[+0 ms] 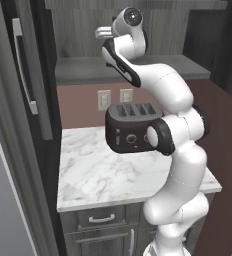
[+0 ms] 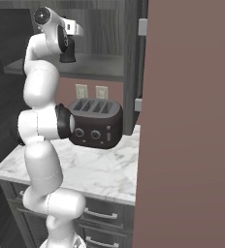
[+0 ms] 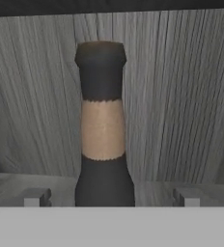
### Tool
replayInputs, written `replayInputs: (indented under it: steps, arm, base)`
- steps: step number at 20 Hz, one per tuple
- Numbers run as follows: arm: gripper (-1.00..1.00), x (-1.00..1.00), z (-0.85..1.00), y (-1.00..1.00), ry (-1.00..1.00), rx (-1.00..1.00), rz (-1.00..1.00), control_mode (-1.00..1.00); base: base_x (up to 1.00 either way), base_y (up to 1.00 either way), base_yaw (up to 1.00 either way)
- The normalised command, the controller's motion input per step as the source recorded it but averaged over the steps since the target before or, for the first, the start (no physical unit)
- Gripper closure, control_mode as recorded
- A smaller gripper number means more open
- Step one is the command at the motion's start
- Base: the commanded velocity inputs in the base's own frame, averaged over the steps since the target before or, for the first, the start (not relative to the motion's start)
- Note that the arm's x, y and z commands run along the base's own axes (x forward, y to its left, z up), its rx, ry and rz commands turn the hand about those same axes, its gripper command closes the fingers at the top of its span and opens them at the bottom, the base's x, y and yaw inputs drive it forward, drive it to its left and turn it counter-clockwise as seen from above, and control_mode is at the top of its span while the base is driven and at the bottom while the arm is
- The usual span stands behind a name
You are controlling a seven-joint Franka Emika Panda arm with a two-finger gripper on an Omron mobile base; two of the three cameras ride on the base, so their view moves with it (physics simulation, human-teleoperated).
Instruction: Open the cabinet directly in front. Then move the liquor and the mug to the dining counter with the jar on it.
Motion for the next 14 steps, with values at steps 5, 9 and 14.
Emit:
replayInputs:
  steps: [5, 9, 14]
  arm:
    - [1.0, 0.06, 0.0, 0.04, 0.0, 0.0, 0.0, -1.0]
    - [1.0, 0.0, 0.0, 0.0, 0.0, 0.0, 0.0, -1.0]
    - [1.0, 0.0, 0.0, 0.0, 0.0, 0.0, 0.0, -1.0]
  base:
    - [0.0, 0.0, 0.0]
    - [0.0, 0.0, 0.0]
    - [0.0, 0.0, 0.0]
